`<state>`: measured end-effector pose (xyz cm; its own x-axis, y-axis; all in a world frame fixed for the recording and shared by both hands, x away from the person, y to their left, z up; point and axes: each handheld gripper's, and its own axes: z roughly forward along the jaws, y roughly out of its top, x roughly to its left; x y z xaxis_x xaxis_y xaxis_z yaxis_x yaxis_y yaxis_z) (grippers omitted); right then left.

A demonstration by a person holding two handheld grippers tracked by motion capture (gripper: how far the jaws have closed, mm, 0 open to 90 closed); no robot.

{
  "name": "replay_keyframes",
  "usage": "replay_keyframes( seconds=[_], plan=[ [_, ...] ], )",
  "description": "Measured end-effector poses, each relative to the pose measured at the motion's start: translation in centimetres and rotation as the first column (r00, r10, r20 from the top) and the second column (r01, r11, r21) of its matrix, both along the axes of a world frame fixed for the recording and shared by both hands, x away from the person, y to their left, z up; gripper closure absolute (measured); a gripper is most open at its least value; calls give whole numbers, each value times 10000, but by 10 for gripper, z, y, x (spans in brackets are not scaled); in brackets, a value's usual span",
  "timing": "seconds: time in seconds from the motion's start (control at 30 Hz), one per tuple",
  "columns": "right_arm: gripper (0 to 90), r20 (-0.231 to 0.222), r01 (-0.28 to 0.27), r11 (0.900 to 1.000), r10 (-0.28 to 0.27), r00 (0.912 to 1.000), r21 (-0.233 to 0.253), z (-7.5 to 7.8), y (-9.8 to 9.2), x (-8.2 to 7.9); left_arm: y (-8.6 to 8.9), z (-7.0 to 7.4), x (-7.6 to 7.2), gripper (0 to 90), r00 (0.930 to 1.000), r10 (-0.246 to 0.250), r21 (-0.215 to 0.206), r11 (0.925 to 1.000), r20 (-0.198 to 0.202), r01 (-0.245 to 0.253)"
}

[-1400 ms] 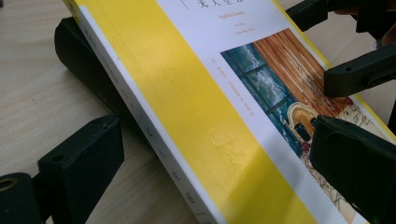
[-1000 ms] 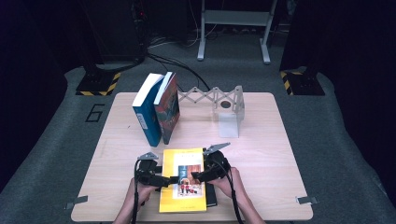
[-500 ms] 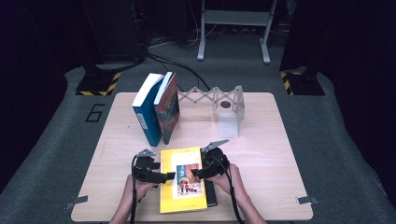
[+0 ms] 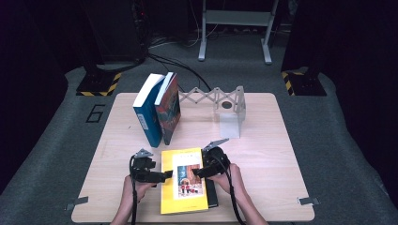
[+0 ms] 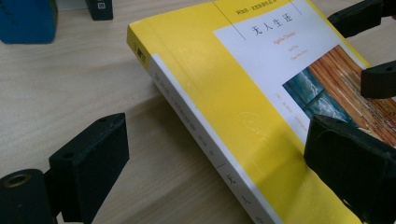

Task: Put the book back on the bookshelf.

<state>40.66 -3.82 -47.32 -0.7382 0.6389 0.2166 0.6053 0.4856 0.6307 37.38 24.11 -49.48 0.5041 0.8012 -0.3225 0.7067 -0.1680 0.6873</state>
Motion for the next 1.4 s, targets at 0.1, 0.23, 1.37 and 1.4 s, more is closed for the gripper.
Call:
replay_keyframes(
  seconds=[0.1,0.23,1.37,1.4],
  plan=[
    [273,-174,-109,9999,107,9998,-67,1,5,-1,4,-1,0,72,9998,-114,-187,9998,-174,111],
    [282,-1,-114,9999,114,9999,-88,1,8,-1,9,-2,-1,80,9997,-77,-326,9994,-249,69],
    [436,144,-205,9998,205,9997,-33,7,31,26,15,-3,1,151,9961,-669,-647,9959,-577,631],
    [446,365,-166,9998,170,9992,-112,8,32,26,14,-3,1,150,9959,-676,-633,9960,-596,638]
  ],
)
